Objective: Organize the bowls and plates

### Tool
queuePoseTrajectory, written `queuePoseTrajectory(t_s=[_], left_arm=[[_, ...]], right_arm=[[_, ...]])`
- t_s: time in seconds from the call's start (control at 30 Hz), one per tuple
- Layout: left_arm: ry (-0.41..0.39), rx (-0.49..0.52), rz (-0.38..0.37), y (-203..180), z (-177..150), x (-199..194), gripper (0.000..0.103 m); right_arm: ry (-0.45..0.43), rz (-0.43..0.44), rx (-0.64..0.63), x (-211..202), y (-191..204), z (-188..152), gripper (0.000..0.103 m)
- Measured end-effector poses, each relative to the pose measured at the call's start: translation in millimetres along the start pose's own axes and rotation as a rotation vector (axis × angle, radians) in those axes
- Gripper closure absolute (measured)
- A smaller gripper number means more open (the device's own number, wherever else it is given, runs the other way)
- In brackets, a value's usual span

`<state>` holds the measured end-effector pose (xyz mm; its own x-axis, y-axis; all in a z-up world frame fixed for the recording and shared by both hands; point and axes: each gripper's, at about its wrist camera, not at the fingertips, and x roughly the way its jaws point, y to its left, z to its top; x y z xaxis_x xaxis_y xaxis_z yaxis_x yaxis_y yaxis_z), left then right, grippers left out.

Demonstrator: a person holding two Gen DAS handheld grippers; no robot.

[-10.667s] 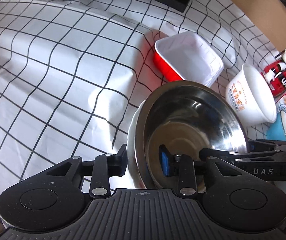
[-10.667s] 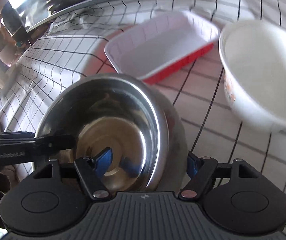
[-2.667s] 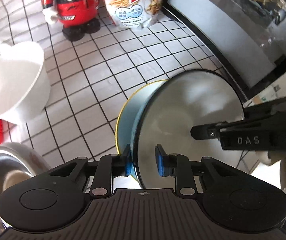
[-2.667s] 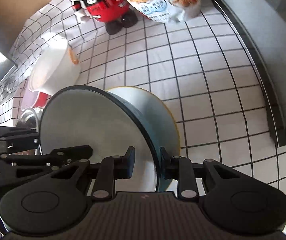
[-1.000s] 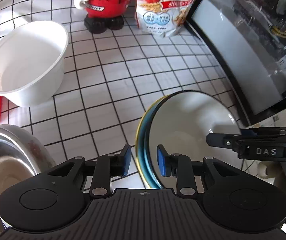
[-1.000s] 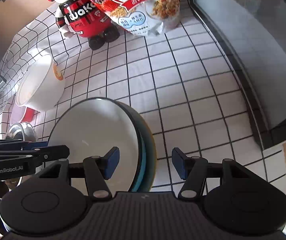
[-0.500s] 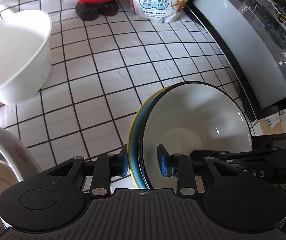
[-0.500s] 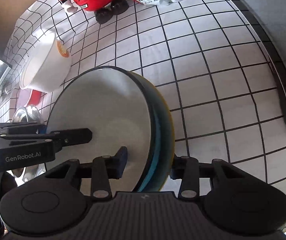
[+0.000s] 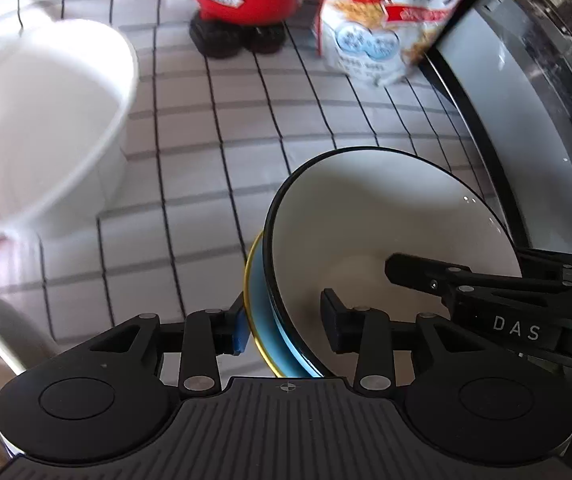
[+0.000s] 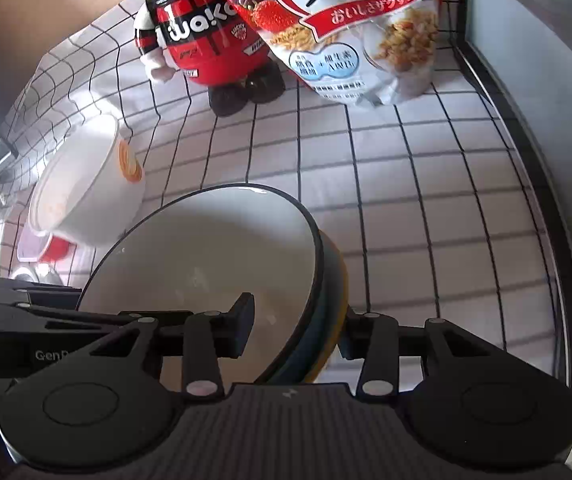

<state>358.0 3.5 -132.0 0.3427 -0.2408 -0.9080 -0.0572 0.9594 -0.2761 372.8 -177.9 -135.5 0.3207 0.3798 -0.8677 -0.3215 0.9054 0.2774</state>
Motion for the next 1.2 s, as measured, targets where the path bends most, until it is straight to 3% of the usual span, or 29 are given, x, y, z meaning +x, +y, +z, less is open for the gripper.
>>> queuePoseTrajectory(t_s=[0.13, 0.43, 0.6, 0.7, 0.83, 1.0, 1.2], left_arm=[[-0.016, -0.030, 0.038, 8.3, 4.5, -4.6, 0.063], [-0.070, -0.041, 0.024, 16.5, 4.0, -9.8, 0.065], [-0.083, -0.063, -0.031, 23.1, 1.5, -16.8, 0.077], [-0.085, -0.106, -0.113, 30.7, 0.7, -15.8, 0.075], [-0.065, -0.123, -0.127, 30.6, 1.7, -12.9, 0.075], [-0.073, -0.064, -0.072, 18.2, -0.3, -13.5, 0.074], [-0.077, -0.049, -0.055, 9.9, 0.0, -12.5, 0.061]], right_arm=[[0.019, 0.046, -0.005, 3.9, 5.5, 4.3, 0.062], [-0.008, 0.058, -0.038, 4.0, 11.2, 6.1, 0.062], [0.014, 0.074, 0.021, 8.4, 0.6, 4.1, 0.050], [0.051, 0.087, 0.057, 11.4, -6.4, 0.8, 0.050], [0.126, 0.190, 0.127, 19.6, -15.2, -8.2, 0.052], [0.113, 0.144, 0.120, 17.7, -12.5, -11.2, 0.061], [0.035, 0.076, 0.024, 8.0, -3.8, 2.6, 0.062]])
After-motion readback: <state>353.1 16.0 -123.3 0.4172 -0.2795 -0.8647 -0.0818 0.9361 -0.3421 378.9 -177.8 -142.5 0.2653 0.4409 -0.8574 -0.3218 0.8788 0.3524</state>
